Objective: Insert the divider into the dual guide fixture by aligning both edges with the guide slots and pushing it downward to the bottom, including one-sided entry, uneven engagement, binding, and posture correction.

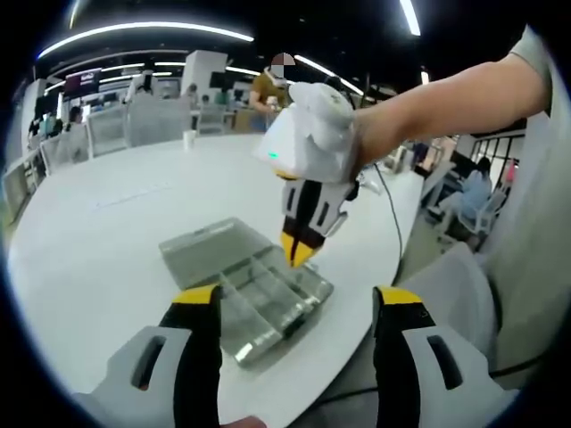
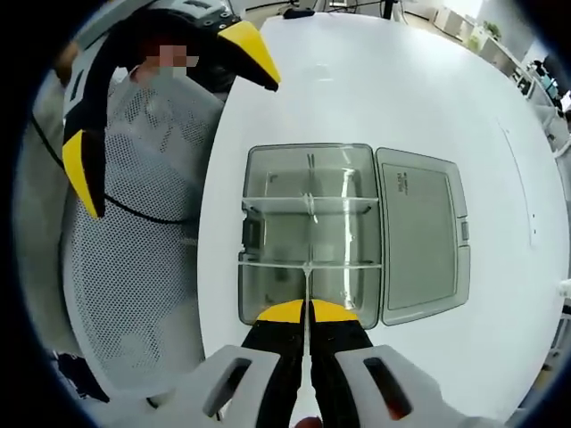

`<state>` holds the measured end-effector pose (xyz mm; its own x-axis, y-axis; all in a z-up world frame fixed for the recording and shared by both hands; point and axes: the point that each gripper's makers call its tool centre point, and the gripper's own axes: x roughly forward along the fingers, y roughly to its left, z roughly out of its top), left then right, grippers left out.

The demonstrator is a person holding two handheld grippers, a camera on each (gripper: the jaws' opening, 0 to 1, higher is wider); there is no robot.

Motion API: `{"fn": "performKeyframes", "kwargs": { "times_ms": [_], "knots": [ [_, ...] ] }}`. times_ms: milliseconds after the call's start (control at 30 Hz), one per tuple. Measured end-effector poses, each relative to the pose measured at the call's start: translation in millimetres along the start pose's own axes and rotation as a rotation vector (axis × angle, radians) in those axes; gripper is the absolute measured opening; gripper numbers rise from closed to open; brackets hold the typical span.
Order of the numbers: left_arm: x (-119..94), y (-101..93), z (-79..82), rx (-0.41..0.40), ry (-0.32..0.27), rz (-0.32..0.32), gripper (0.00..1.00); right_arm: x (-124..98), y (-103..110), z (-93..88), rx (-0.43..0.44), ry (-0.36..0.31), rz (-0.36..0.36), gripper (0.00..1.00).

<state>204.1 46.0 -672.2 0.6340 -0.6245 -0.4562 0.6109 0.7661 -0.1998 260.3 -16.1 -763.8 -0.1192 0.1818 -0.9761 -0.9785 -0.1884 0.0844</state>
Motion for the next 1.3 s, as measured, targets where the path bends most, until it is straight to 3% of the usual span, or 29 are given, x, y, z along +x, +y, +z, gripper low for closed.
{"fn": "performKeyframes", "kwargs": {
  "times_ms": [1300],
  "knots": [
    [2, 2.6, -3.7, -0.008, 0.004, 0.002, 0.67, 16, 1, -1.9, 0.041, -0.025, -0.003, 0.00]
  ]
}}
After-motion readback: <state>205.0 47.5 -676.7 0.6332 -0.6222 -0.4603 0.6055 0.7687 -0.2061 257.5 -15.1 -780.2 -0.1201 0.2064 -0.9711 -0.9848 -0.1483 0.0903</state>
